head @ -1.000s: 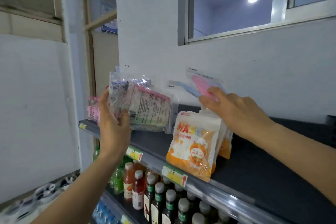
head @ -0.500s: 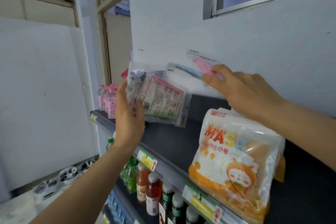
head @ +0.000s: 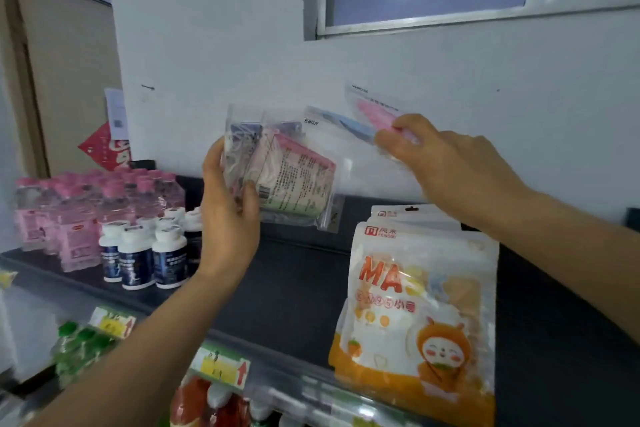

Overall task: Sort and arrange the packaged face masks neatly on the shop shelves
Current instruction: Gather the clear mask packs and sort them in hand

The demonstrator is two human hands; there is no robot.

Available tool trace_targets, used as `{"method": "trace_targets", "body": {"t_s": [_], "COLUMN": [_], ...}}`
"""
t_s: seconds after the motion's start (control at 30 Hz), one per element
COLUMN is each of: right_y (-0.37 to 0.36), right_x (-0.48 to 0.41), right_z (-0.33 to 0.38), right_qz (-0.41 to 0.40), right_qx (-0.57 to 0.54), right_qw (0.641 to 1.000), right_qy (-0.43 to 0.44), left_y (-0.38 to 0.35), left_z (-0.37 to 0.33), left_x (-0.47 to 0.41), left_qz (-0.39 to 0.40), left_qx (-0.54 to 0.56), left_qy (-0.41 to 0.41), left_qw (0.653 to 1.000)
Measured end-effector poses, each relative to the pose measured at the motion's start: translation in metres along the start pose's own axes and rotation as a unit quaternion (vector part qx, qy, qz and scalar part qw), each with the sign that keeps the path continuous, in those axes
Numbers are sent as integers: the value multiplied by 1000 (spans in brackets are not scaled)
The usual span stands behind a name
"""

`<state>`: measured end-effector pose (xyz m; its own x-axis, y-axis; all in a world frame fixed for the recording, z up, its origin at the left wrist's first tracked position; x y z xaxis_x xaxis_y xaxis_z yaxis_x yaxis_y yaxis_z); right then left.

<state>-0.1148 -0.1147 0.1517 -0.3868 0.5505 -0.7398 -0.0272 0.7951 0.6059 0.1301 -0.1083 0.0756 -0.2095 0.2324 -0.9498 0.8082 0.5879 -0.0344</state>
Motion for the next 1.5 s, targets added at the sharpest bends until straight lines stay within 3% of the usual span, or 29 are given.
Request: {"method": "trace_targets", "body": {"t_s": [0.43,0.53,0.67,0.8,0.97,1.23,1.3,1.4,1.5], "right_y": [46,37,0,-34,-62,-66,-62,-52,-46], "right_x": [98,135,186,212,209,193,195,202,212], "right_z": [-60,-68,-70,-75,-81,-91,-106,-133,-162], "right_qz": [50,120,241,329,393,384,415,469,387], "right_qx": [145,184,218,244,164,73,18,-187,-246], "right_qw": [963,940,912,896,898,919,906,842,850], "right_qy": [-223,-260,-251,-173,-110,-57,-82,-192,-258], "left_y": [-33,-37,-43,-49,-65,-99,-107,-122,-142], "left_z": [-14,-22,-42,-60,-78,-125,-141,-166,-189], "left_x": [-6,-13,-15,-16,-16,-5,-1,6,19], "left_qz": [-54,-65,-59,-59,-69,-50,-49,-45,-34], "left_qx": [154,174,195,195,192,161,150,149,139], "left_qy": [-31,-41,-56,-81,-95,-123,-130,-142,-150], "left_qw": [986,982,977,976,974,978,979,978,978]}}
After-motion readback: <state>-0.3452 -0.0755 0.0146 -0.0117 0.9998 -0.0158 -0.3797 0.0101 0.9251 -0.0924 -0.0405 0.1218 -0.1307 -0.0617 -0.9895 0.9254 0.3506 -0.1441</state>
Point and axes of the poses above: each hand's wrist, its own x-axis away from the middle knuckle, its own y-axis out of the back of the hand, z = x × y, the point moved 1 cm from there along -x, towards the middle knuckle, and after that the axes turned 13 degrees about -y, right-handed, at the moved point
